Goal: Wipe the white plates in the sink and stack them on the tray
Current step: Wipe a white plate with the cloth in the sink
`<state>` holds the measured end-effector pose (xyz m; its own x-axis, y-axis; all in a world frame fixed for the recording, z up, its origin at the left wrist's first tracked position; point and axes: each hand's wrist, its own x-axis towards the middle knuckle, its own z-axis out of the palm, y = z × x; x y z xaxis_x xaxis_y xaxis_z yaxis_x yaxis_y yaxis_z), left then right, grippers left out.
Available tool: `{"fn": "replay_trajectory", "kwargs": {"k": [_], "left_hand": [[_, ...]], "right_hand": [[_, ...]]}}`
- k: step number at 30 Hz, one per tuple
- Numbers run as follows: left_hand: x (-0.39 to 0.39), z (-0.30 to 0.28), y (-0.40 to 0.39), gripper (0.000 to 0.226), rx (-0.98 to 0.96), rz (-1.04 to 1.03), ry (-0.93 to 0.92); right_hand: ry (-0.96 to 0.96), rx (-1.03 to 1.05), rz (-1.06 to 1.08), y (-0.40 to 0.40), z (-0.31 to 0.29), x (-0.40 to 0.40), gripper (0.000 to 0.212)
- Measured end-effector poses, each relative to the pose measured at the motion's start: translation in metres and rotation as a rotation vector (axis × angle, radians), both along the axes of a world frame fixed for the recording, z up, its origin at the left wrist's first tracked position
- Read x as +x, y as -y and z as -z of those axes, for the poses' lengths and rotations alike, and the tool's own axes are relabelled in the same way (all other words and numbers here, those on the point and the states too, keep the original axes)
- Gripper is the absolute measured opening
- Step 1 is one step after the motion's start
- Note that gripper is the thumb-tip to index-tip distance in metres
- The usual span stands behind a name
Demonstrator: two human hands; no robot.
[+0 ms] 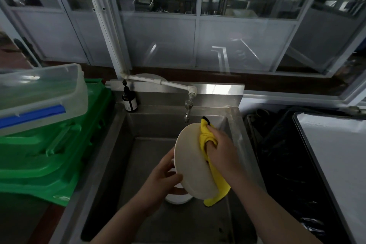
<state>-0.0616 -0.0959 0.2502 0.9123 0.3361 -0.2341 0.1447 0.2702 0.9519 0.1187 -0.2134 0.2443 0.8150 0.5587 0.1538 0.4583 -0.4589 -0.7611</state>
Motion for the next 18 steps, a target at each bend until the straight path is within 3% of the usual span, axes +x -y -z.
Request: {"fn": "replay_trajectory", "kwargs": {"k": [14,18], "left_hand": [[-0.015,-0.002,-0.004,0.075,0.044,-0.049,-0.015],[-0.016,-0.002,-0.002,0.075,0.054,-0.056,-0.016]], "right_hand": [[-0.23,-0.117,0.128,0.027,0.023,-0.018,0.03],[-0.251,-0.13,0.158,0.03,0.032,-0.025,0.033]]}}
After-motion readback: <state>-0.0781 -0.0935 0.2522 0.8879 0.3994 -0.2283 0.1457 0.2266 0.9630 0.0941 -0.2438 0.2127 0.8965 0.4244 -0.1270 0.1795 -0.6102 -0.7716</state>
